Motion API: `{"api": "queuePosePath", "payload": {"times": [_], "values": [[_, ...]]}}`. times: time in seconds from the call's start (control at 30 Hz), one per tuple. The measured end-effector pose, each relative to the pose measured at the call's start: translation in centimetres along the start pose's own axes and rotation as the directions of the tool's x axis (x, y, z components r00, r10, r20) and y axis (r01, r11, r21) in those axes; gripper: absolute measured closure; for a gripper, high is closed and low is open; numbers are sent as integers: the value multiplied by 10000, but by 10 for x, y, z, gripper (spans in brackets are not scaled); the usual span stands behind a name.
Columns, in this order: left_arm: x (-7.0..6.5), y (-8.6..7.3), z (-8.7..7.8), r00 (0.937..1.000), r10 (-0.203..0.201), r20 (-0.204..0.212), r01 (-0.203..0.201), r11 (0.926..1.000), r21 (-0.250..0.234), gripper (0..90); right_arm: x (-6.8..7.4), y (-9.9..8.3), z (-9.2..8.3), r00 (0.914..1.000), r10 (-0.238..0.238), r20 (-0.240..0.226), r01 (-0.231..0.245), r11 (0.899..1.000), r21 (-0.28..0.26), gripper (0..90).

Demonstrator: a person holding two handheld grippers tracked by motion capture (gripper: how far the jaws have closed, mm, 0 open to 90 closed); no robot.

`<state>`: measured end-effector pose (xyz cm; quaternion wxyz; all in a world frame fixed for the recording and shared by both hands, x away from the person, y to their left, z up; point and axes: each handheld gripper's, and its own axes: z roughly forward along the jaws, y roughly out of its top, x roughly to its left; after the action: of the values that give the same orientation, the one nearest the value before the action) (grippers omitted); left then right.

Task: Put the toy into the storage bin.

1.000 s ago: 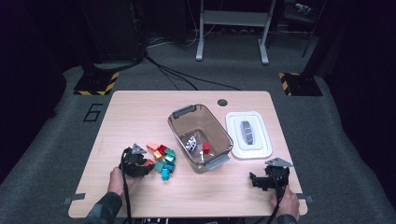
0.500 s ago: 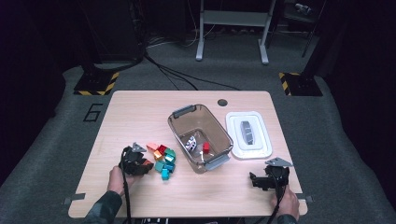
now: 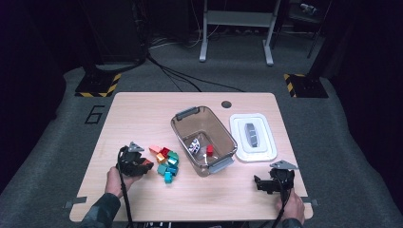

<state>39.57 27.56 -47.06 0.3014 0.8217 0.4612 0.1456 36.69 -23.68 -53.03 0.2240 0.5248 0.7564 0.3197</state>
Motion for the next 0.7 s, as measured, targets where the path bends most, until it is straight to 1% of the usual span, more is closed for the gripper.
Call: {"api": "queuePosePath", "payload": {"times": [0.03, 0.07, 0.1, 0.23, 0.27, 0.3, 0.37, 0.43, 0.53, 0.57, 0.63, 0.67, 0.7], "values": [[0, 1, -2, 10000, -35, 33, 35, 10000, -6, 592, 0, 0, 0, 10000, 15, 5, -15, 10000, -1, 0], [0, 3, -3, 10000, 53, 45, -53, 10000, -22, 592, 0, 0, 0, 10000, 10, 3, -10, 10000, -2, 0], [0, 4, -5, 10000, -21, 31, 22, 9999, -125, 592, 0, 0, 0, 10000, 14, 4, -14, 10000, -3, 0], [0, 11, -12, 9999, 13, 151, -11, 9998, -189, 592, 0, 0, 0, 10000, 18, -3, -18, 10000, -3, 0], [-1, 12, -13, 9998, -124, 172, 128, 9996, -255, 592, 0, 0, 0, 10000, 14, -5, -14, 10000, -1, 0], [-1, 14, -15, 9999, 19, 115, -16, 9996, -265, 592, 0, 0, 0, 10000, 18, -6, -18, 10000, -1, 0], [-3, 18, -18, 9999, -7, 157, 13, 9993, -371, 592, 0, 0, 0, 10000, 15, -11, -15, 10000, -2, 0], [-3, 23, -23, 9997, 160, 201, -153, 9993, -347, 591, 0, 0, 0, 10000, 17, -12, -17, 10000, -1, 0], [-6, 31, -28, 9997, 118, 235, -106, 9985, -532, 592, 0, 0, 0, 10000, 17, -10, -17, 10000, -1, 0], [-6, 34, -31, 9993, 268, 244, -255, 9984, -495, 592, 0, 0, 0, 10000, 20, -10, -20, 10000, -1, 0], [-8, 41, -35, 9991, 339, 244, -323, 9976, -619, 592, 0, 0, 0, 10000, 15, -9, -15, 10000, -4, 0], [-9, 45, -38, 9979, 559, 335, -540, 9970, -548, 592, 0, 0, 0, 10000, 16, -11, -16, 10000, -4, 0], [-10, 48, -40, 9978, 572, 333, -552, 9968, -579, 592, 0, 0, 0, 10000, 16, -12, -16, 10000, -1, 0]]}}
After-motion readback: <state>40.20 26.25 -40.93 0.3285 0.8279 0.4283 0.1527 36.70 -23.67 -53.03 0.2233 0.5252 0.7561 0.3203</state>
